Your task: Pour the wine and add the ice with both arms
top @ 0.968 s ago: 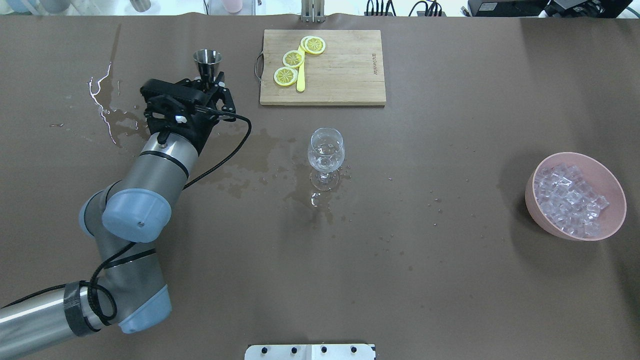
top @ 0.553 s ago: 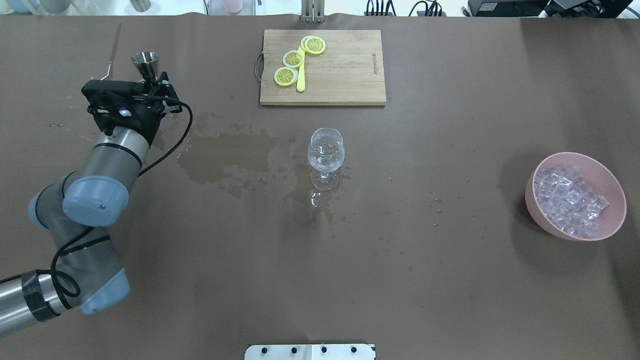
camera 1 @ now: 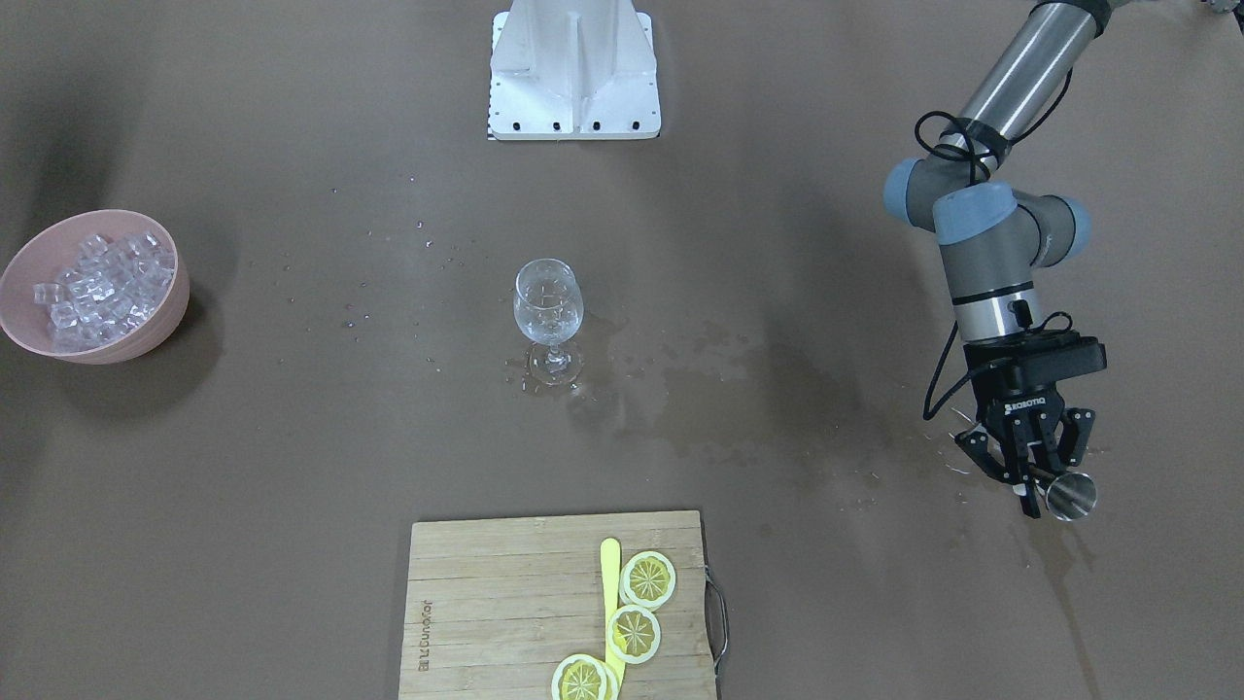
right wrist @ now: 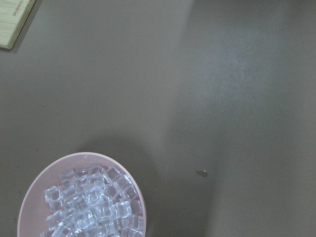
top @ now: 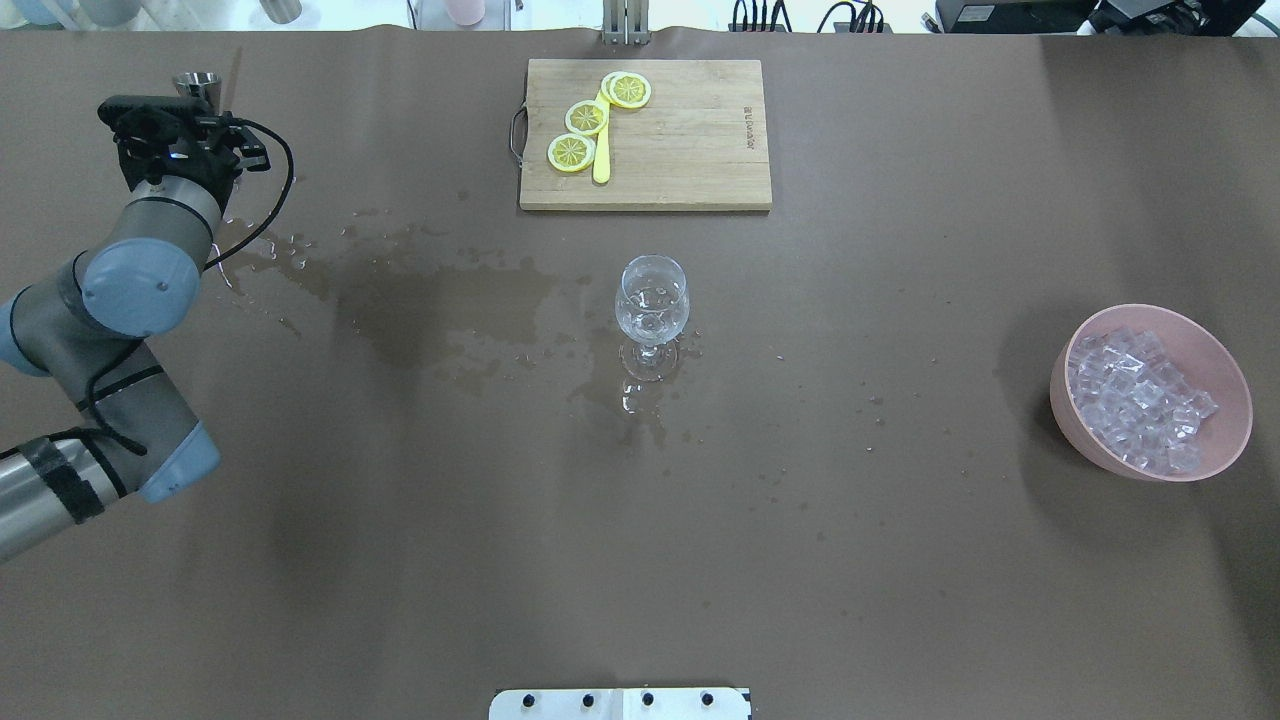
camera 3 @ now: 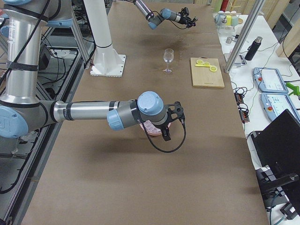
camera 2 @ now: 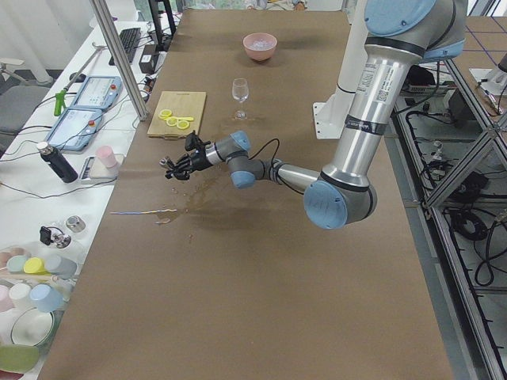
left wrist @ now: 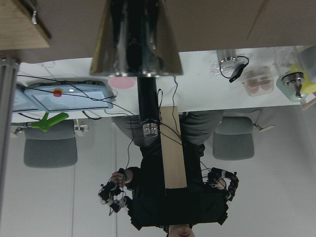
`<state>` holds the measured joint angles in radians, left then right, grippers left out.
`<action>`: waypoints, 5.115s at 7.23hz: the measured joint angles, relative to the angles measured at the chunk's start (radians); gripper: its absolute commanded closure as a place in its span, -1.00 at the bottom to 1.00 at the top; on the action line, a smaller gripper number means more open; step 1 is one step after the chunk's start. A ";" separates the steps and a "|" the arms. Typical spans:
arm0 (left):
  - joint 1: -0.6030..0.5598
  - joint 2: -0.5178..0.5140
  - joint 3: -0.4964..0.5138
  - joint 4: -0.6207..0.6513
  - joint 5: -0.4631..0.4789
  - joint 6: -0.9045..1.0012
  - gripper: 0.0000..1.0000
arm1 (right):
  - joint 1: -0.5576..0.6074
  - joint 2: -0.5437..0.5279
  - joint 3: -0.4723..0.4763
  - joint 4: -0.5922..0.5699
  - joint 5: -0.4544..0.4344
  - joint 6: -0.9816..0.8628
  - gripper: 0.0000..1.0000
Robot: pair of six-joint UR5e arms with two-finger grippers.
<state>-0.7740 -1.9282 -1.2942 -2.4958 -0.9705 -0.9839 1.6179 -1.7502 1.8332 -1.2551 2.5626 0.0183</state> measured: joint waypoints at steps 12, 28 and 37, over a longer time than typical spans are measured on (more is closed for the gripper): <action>-0.095 -0.035 0.269 -0.281 -0.251 -0.064 0.44 | 0.007 -0.035 0.072 -0.005 -0.003 0.008 -1.00; -0.331 -0.012 0.150 -0.179 -0.830 0.111 -0.94 | 0.010 -0.026 0.087 -0.006 -0.058 0.008 -1.00; -0.619 0.204 -0.144 0.205 -1.373 0.215 -0.96 | -0.462 -0.034 0.163 -0.004 -0.254 0.216 -0.98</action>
<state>-1.3929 -1.7246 -1.4380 -2.2908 -2.3431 -0.7686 1.1558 -1.7846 1.9961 -1.2592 2.3085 0.2339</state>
